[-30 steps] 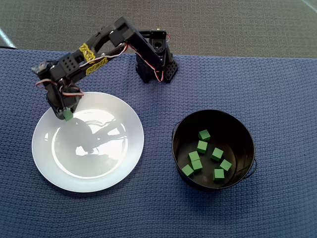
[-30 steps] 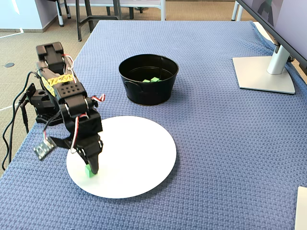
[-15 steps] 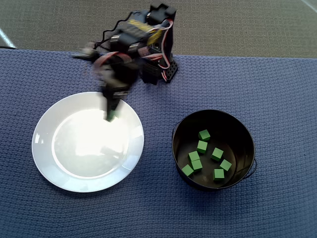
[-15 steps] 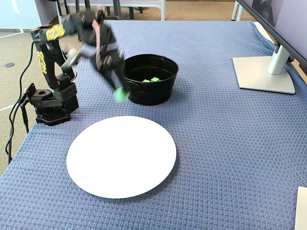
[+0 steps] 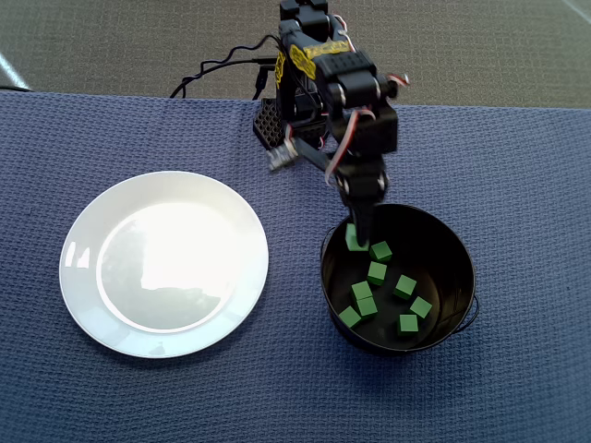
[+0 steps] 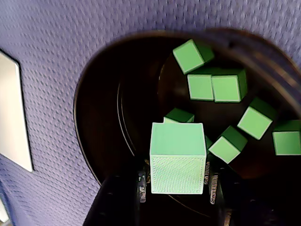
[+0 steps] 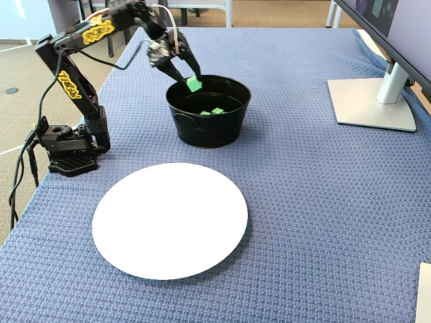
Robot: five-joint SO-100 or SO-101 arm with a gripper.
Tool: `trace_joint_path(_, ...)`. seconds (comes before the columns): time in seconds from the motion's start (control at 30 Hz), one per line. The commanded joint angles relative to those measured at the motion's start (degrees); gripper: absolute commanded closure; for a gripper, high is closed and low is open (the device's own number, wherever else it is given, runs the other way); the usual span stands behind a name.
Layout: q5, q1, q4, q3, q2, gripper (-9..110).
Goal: Pick up the green cubes from the white plate and place them in the black recipient
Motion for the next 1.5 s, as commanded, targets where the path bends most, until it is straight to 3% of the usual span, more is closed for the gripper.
trace_joint_path(0.0, 0.79, -1.41, -3.43, -0.44, -3.78, 102)
trace_joint_path(0.1, 0.88, -0.97, -3.78, -0.62, -4.83, 98)
trace_joint_path(0.17, -0.09, -0.97, -3.52, -0.62, -4.83, 76)
trace_joint_path(0.2, 0.00, -0.97, -3.43, -0.35, -4.39, 73)
trace_joint_path(0.37, -1.58, 0.18, -2.02, 0.44, 0.00, 70)
trace_joint_path(0.43, -2.99, 0.35, -1.05, 0.62, 2.90, 72)
trace_joint_path(0.53, -3.08, 1.32, 1.05, 3.34, 10.63, 94)
trace_joint_path(0.6, -4.48, 2.29, 2.46, 7.21, 18.11, 99)
trace_joint_path(1.0, -13.27, 15.03, 13.54, 36.91, 58.89, 102)
trace_joint_path(1.47, -17.93, 23.47, 7.38, 60.47, 71.89, 102)
